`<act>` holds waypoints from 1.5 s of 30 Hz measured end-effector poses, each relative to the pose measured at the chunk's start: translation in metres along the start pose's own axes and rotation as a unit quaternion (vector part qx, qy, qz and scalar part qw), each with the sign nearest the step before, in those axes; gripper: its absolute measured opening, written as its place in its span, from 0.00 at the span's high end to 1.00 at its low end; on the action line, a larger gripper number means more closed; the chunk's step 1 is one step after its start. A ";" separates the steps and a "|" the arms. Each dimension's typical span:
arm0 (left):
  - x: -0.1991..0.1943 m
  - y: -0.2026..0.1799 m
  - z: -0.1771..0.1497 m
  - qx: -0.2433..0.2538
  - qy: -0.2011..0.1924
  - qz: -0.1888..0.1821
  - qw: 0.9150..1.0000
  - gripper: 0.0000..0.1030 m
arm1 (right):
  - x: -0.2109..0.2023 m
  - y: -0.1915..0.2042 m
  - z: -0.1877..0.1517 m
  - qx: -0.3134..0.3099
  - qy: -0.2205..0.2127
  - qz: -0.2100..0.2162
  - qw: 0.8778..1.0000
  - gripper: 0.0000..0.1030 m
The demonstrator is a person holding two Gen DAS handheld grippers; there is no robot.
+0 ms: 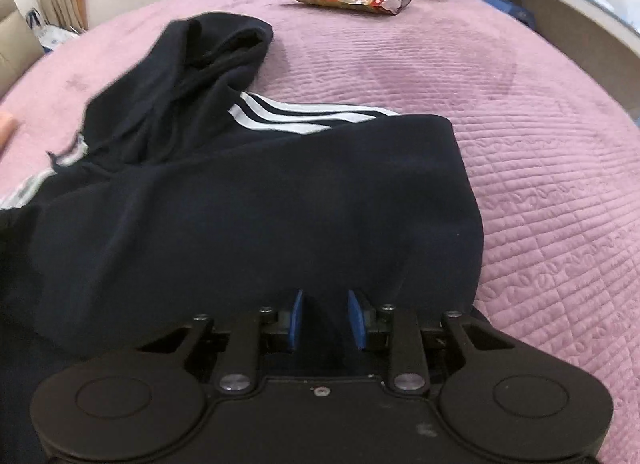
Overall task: Fold large clothes
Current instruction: 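Grasp the other striped sleeve cuff with the left gripper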
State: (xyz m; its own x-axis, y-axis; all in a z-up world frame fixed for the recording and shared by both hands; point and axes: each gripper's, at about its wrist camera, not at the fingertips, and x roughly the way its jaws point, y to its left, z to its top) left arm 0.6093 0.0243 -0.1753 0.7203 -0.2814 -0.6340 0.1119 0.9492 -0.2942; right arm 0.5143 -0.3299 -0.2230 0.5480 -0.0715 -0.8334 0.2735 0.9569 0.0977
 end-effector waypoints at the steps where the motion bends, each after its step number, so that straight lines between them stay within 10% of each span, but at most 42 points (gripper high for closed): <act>1: -0.009 0.002 0.008 -0.005 -0.016 0.002 1.000 0.93 | -0.006 -0.001 0.002 0.000 -0.008 0.002 1.000 0.67; 7: -0.007 0.043 0.008 -0.002 -0.024 0.125 0.992 0.93 | -0.017 -0.008 0.016 0.018 -0.058 -0.029 0.998 0.67; 11: 0.041 0.064 -0.021 0.017 0.067 0.126 0.990 0.86 | 0.028 -0.013 0.011 0.022 0.010 -0.059 0.998 0.67; 16: 0.003 0.046 -0.025 0.067 -0.008 0.183 0.981 0.68 | 0.016 0.006 0.010 -0.040 -0.007 -0.081 0.996 0.66; 20: -0.024 0.018 -0.012 0.091 -0.040 0.123 0.987 0.68 | -0.017 0.021 0.021 -0.043 -0.052 -0.035 0.997 0.62; 23: 0.003 -0.001 -0.020 0.111 0.011 0.058 0.992 0.67 | -0.014 0.050 0.026 -0.062 -0.049 0.006 0.997 0.58; 26: 0.052 0.009 -0.039 0.088 0.082 0.075 0.990 0.73 | 0.018 0.071 0.023 -0.077 -0.009 0.013 0.997 0.59; 38: -0.025 0.044 -0.054 0.047 0.072 0.058 0.995 0.84 | 0.002 0.059 -0.020 -0.075 0.051 -0.001 0.996 0.54; 45: -0.135 0.049 -0.069 0.175 0.047 0.223 0.958 0.73 | -0.029 0.099 -0.057 -0.203 0.046 0.009 0.978 0.36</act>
State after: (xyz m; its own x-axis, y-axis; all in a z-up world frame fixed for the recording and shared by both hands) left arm 0.4704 0.0995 -0.1534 0.6867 0.1679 -0.7072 0.0408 0.9625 0.2682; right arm 0.4804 -0.2172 -0.2203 0.4717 -0.0452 -0.8806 -0.0824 0.9920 -0.0951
